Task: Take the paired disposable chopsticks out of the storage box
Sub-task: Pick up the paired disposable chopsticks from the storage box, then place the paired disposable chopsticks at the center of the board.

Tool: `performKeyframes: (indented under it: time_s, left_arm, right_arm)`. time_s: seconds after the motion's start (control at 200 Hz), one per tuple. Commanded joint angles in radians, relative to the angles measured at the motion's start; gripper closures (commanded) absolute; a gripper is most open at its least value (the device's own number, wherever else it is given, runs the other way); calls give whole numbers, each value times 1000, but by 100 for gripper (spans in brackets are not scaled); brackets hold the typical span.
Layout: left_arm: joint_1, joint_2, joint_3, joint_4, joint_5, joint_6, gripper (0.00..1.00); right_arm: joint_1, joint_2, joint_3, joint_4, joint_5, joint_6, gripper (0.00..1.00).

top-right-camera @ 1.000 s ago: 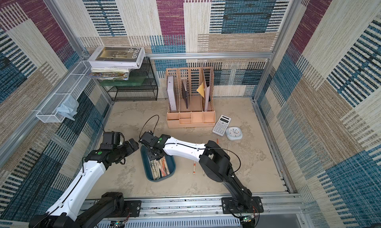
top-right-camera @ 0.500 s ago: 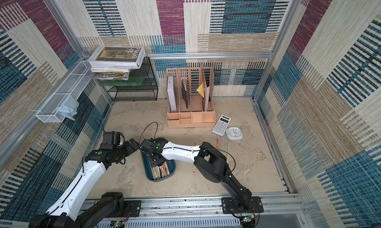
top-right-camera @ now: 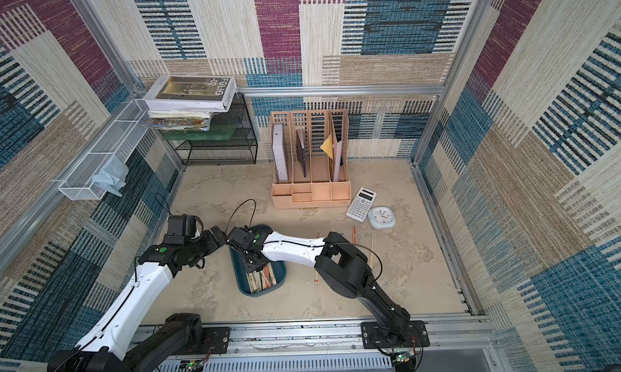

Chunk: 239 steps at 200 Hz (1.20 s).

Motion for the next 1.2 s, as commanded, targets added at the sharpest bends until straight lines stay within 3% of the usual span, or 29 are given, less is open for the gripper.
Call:
performKeyframes:
  time_s: [0.0,0.736,1.192]
  left_arm:
    - [2,-3,0,13,2,9,1]
    - [2,-3,22,-4,14,17,1]
    - [-2,-11,5,7,57,-5,0]
  right_arm:
    - [-7,-21,8,-16,11,5,93]
    - [-64,-184,-56,26,65,104,93]
    - [-169,-472,-418,162,152,286,92]
